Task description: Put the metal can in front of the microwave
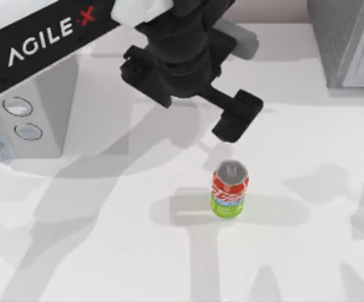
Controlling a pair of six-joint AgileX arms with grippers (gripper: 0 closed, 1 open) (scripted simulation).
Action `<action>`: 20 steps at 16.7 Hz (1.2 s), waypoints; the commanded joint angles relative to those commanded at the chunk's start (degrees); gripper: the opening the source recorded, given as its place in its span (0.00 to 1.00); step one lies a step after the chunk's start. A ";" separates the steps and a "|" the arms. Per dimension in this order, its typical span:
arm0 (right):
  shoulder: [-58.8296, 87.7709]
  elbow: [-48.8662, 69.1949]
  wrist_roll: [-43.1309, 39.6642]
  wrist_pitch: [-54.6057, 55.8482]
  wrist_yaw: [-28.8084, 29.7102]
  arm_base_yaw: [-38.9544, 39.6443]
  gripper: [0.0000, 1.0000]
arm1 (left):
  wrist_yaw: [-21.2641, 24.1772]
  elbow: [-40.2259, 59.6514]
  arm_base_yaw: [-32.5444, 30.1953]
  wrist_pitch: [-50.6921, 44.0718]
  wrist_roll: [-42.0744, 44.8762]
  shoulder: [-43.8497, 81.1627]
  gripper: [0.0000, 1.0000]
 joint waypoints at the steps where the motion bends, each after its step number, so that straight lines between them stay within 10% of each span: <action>1: 0.00 0.00 0.00 0.00 0.00 0.00 1.00 | 0.01 3.68 -1.43 -2.43 -0.01 3.98 1.00; 8: 0.00 0.00 0.00 0.00 0.00 0.00 1.00 | 0.07 17.19 -6.71 -11.34 0.01 18.64 1.00; 20: 0.00 0.00 0.00 0.00 0.00 0.00 1.00 | 0.07 5.72 -6.58 -0.03 0.11 18.40 1.00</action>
